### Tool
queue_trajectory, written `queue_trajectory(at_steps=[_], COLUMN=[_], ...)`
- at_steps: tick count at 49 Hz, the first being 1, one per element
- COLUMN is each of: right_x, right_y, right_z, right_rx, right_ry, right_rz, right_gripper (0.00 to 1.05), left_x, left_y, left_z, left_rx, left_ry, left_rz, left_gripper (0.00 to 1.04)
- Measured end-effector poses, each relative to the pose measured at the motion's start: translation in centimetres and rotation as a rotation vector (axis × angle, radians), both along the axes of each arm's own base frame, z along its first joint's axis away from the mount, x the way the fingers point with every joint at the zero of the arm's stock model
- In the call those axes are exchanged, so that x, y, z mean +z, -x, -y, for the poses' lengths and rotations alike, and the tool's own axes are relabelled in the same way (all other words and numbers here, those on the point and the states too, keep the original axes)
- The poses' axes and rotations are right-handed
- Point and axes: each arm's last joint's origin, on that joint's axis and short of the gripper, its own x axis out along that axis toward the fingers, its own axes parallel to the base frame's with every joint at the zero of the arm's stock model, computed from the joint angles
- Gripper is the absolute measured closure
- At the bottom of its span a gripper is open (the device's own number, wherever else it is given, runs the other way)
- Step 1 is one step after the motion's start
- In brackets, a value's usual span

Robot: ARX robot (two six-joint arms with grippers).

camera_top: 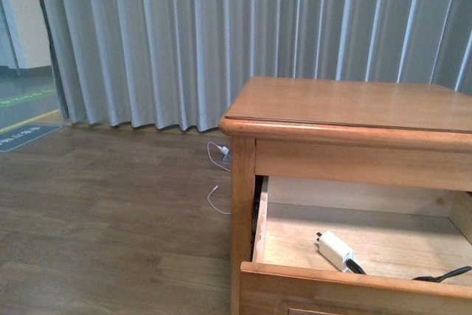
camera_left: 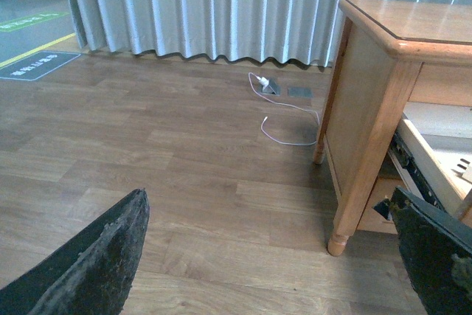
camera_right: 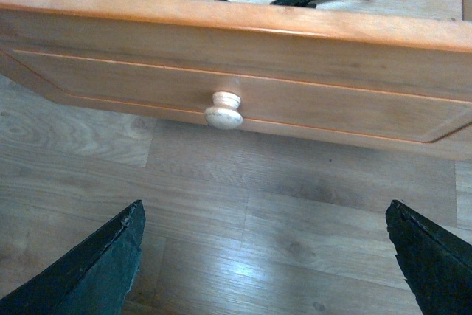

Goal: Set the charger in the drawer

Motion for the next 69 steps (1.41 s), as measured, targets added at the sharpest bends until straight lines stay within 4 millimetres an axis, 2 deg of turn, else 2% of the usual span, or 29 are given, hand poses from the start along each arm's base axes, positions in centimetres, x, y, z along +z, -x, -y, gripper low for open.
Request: queue_trajectory(at_steps=[17, 39, 69], right_x=[-1.7, -2.9, -3.6], right_y=[-4.7, -9.2, -16.9], right_z=[-0.9, -1.6, -0.1], right_rx=[-0.036, -0.091, -0.261], right_ry=[0.043, 0.118, 0.132], right_rz=[-0.026, 0.033, 0.12], right_gripper=[0.08, 0.08, 0.08], left_x=[0.0, 0.0, 0.0], left_y=[0.0, 0.0, 0.0], left_z=[0.0, 0.0, 0.0], left_rx=[0.0, 0.0, 0.0], left_ry=[0.0, 0.0, 0.0], left_rz=[0.0, 0.0, 0.0], left_gripper=[0.06, 0.06, 0.06])
